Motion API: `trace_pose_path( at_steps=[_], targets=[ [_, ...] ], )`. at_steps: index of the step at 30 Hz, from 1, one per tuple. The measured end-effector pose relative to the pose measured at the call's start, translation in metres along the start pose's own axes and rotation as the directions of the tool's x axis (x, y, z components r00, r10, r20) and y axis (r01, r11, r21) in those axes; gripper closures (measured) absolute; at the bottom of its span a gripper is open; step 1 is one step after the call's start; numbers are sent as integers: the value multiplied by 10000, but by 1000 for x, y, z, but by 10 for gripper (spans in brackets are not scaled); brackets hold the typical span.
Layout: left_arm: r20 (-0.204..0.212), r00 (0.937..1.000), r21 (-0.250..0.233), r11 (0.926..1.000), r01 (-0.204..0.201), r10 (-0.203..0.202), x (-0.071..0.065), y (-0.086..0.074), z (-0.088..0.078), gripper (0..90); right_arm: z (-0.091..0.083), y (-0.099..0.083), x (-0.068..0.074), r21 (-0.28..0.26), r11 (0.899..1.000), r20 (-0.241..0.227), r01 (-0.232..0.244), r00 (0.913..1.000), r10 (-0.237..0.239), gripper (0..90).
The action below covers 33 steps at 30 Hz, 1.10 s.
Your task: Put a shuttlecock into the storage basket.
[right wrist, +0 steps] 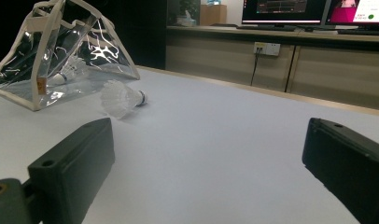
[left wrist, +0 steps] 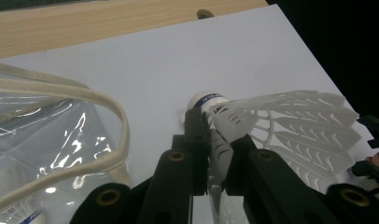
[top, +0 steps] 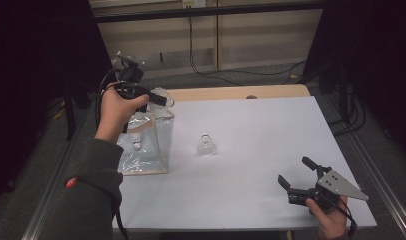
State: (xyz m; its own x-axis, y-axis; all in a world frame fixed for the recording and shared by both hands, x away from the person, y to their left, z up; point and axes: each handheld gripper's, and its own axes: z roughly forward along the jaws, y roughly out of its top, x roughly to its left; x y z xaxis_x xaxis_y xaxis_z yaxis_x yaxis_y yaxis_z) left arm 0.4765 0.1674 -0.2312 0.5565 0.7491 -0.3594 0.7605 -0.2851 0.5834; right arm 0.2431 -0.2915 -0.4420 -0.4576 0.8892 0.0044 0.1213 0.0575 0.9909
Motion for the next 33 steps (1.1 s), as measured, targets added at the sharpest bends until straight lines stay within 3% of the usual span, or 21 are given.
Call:
trace_pose_path(
  at_steps=[33],
  targets=[
    [-521,9967,-223,9979,609,-620,19,5,-7,841,0,0,0,37,10000,24,20,10000,-20,23]
  ],
)
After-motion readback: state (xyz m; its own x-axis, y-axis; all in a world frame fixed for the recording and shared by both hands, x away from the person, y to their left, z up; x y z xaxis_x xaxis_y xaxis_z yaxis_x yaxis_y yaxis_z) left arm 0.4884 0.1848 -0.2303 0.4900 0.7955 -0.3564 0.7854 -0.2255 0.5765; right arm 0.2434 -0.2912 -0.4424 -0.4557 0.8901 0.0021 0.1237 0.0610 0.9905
